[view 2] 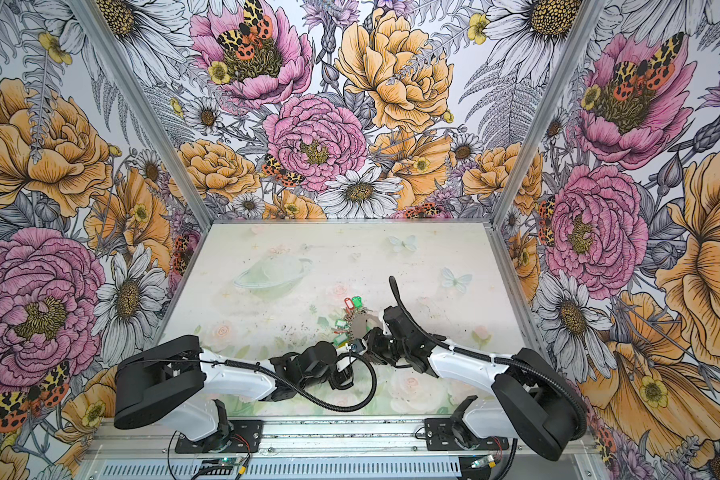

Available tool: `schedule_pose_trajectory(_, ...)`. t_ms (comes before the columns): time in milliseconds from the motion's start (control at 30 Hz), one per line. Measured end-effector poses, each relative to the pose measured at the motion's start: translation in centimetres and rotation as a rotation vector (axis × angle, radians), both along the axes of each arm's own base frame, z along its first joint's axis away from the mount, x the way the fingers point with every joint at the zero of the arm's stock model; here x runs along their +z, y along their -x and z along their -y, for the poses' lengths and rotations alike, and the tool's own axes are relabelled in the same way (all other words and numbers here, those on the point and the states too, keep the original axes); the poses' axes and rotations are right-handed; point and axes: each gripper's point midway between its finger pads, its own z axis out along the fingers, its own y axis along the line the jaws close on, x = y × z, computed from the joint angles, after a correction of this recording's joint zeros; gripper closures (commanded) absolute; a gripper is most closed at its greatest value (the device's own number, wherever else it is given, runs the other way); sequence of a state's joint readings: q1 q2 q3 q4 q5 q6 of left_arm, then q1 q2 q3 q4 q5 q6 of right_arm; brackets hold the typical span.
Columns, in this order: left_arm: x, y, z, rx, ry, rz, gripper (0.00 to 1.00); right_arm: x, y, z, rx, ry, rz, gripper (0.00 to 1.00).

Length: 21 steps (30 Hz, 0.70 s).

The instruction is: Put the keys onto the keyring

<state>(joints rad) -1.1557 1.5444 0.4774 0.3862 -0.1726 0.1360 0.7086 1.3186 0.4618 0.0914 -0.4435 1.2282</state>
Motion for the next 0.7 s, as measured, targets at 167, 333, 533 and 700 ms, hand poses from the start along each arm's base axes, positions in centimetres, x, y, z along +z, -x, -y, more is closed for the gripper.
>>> schedule_pose_trajectory(167, 0.00, -0.13, -0.14, 0.023, 0.014, -0.010, 1.00, 0.14, -0.01, -0.51, 0.000, -0.021, -0.005, 0.66)
schedule_pose_trajectory(333, 0.00, -0.11, -0.12, 0.024, 0.013, -0.008, 1.00, 0.04, 0.09, -0.50, -0.007, -0.026, -0.012, 0.69)
schedule_pose_trajectory(533, -0.05, -0.07, -0.13, 0.027, 0.012, -0.007, 1.00, -0.07, 0.01, -0.65, -0.014, -0.046, -0.006, 0.71)
schedule_pose_trajectory(700, -0.22, -0.15, -0.38, 0.040, 0.008, -0.010, 1.00, -0.42, -0.15, -0.96, -0.020, -0.065, -0.012, 0.74)
